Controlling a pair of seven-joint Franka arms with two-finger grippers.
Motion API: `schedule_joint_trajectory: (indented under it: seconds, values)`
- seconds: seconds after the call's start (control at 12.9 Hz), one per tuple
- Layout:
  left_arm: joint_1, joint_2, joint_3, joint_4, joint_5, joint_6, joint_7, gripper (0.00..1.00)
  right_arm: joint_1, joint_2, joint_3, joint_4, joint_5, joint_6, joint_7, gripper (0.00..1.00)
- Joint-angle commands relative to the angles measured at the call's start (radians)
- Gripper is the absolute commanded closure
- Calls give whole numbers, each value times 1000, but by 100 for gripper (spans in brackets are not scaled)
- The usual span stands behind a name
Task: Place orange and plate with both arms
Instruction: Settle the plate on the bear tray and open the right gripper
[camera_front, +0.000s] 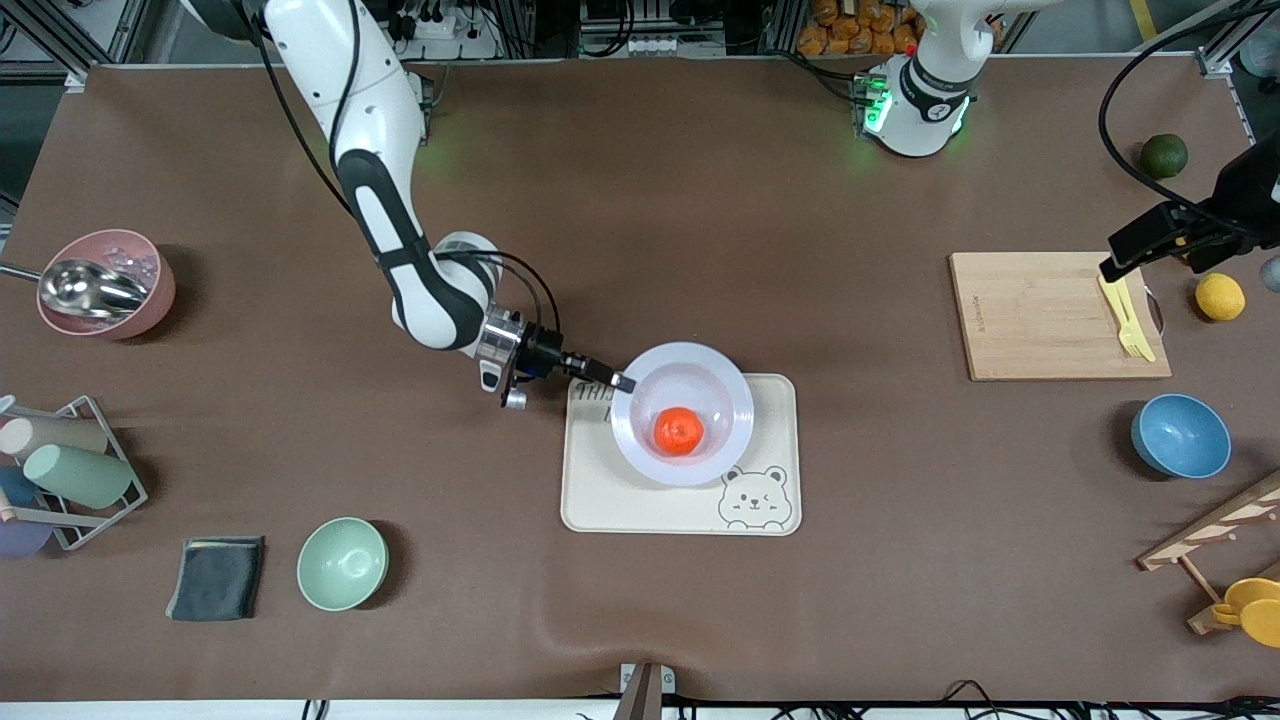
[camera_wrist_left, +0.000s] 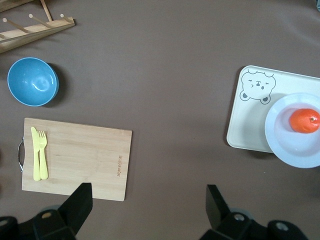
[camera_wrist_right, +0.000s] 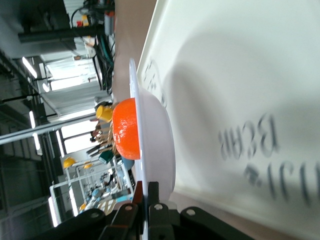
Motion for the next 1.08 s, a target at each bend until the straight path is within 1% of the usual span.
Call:
schedule_joint_trajectory:
  seconds: [0.0, 0.23, 0.39, 0.54, 0.7, 0.85, 0.93, 1.01]
  values:
    - [16, -16, -1, -9, -30, 3, 24, 0, -11, 60, 14, 95, -11, 51, 11, 100]
    - [7, -11, -1, -9, -30, 7, 21, 0, -11, 72, 14, 100, -17, 57, 15, 100]
    - [6, -14, -4, -5, -30, 7, 18, 0, 3, 80, 14, 106, -19, 91, 20, 100]
    - [12, -17, -18, -2, -53, 10, 19, 0, 4, 80, 14, 108, -23, 99, 25, 100]
    - [15, -11, -17, -3, -68, 21, 25, 0, 7, 80, 14, 108, -23, 99, 25, 100]
    - [13, -11, -17, -2, -63, 26, 25, 0, 7, 80, 14, 108, -39, 100, 61, 82]
    - [12, -14, -18, -5, -62, 26, 22, 0, 7, 79, 14, 109, -86, 102, 118, 81]
    - [10, -17, -20, -6, -56, 23, 21, 0, 6, 77, 14, 112, -149, 102, 199, 66]
